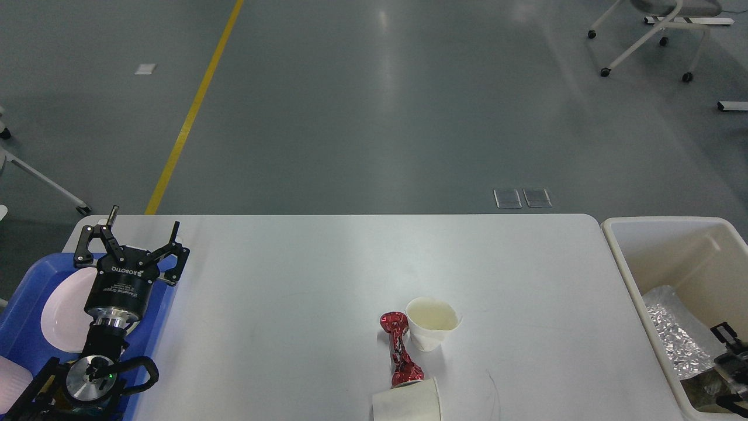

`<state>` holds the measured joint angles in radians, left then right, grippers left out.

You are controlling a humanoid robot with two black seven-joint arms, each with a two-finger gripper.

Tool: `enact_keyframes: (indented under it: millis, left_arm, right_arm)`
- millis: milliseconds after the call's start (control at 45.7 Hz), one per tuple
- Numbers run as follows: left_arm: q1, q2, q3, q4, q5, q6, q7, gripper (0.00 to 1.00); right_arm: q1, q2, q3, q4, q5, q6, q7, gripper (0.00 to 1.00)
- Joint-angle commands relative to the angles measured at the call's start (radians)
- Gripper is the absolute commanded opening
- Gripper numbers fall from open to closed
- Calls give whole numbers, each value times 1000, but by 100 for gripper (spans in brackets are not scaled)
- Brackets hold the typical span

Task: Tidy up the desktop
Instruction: 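Lower the foil sheet into the bin and release, then raise the right gripper out of the bin and move to the paper cup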

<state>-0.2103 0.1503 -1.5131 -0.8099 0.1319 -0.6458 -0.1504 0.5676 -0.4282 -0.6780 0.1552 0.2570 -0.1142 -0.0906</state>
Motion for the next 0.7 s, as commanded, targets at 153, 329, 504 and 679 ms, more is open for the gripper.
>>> enact_keyframes:
  millis: [153, 329, 504, 679]
  left_arm:
    - [0, 0, 1, 0, 0, 0, 0, 96]
    - [0, 0, -1, 0, 0, 0, 0, 96]
    - [0, 0, 1, 0, 0, 0, 0, 96]
    - [0, 0, 1, 0, 0, 0, 0, 96]
  right_arm:
    - [18, -24, -5, 46, -21, -1, 0, 100]
    - [161, -116, -15, 200, -252, 59, 0, 100]
    - [385, -219, -58, 434, -525, 207, -11, 100]
    - [681, -227, -254, 570, -598, 476, -21, 100]
